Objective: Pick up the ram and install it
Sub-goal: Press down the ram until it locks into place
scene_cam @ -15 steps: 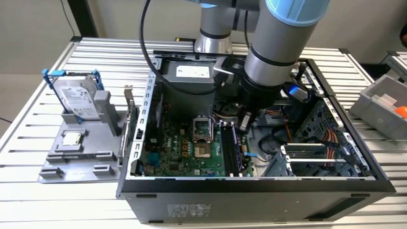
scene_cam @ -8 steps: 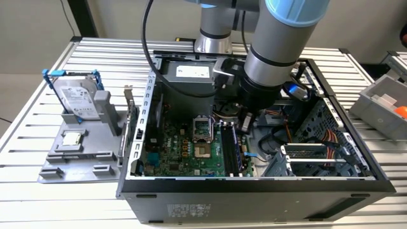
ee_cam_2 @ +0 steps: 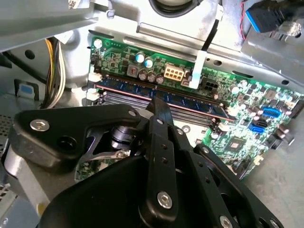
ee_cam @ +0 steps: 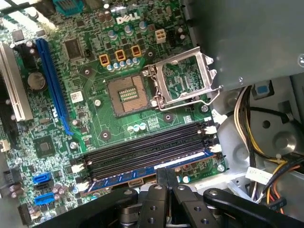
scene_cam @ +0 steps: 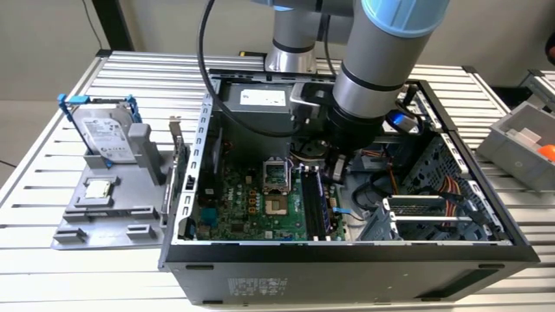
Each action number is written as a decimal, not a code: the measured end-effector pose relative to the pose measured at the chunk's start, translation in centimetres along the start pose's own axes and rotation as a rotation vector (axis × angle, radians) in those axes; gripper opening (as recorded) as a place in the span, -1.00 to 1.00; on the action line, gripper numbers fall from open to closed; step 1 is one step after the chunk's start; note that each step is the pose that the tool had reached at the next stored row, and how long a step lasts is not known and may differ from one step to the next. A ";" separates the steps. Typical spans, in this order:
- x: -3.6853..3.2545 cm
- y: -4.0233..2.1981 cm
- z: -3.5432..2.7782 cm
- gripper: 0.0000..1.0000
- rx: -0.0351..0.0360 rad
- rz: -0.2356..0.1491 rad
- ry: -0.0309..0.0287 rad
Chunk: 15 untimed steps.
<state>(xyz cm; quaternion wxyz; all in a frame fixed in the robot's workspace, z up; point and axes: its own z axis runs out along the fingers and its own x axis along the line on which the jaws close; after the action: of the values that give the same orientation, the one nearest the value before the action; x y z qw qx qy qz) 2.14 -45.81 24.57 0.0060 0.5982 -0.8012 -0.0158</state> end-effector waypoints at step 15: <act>0.00 0.00 0.06 -1.00 -0.0014 -0.152 0.0049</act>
<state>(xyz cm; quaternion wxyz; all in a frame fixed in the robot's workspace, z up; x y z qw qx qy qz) 2.14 -45.81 24.51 0.0072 0.6572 -0.7535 -0.0152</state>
